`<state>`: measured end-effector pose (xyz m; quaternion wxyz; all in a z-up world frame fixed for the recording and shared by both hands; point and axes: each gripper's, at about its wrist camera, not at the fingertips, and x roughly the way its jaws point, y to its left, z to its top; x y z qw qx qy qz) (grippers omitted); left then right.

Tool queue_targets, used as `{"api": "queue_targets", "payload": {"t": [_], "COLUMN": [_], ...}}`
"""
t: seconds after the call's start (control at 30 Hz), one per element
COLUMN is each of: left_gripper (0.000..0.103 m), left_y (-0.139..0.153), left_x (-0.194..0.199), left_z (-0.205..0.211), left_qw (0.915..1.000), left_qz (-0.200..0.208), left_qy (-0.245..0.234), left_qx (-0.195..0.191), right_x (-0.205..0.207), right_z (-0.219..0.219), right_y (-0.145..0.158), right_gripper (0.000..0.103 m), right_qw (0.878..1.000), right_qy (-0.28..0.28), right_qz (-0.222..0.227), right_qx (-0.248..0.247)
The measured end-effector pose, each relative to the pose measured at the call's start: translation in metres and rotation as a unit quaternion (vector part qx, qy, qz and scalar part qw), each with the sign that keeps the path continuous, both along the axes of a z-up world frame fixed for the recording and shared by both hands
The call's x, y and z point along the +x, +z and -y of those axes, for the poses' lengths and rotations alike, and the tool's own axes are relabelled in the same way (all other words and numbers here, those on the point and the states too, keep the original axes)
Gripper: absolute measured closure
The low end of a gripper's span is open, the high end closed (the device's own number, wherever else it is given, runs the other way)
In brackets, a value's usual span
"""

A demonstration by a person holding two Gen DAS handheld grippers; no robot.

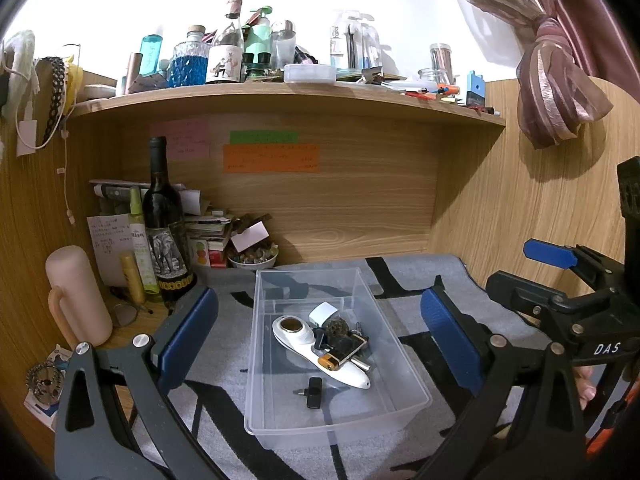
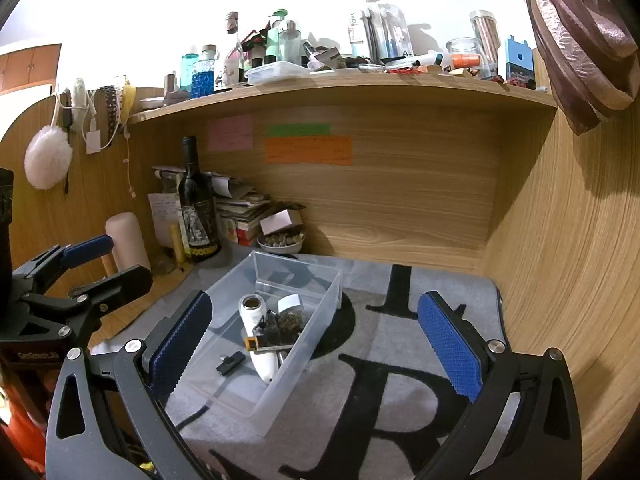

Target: Organize rigid objects

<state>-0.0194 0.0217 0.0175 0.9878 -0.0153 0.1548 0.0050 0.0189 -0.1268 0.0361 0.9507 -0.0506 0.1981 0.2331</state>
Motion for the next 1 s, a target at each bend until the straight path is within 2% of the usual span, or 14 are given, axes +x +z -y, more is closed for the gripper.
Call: {"api": "queue_targets", "payload": {"t": [1.0], "left_gripper": [0.000], "left_y": [-0.011], "left_x": [0.009], "left_z": [-0.004], "left_qw": [0.9998], "left_qz": [-0.014], "left_qy": [-0.011], "left_qx": [-0.011], "right_x": [0.006], "right_z": [0.002], "right_y": [-0.002], "right_gripper": [0.000], "right_qw": [1.000], "right_qy": [-0.002], "right_qz": [-0.005], "right_qx": [-0.001]}}
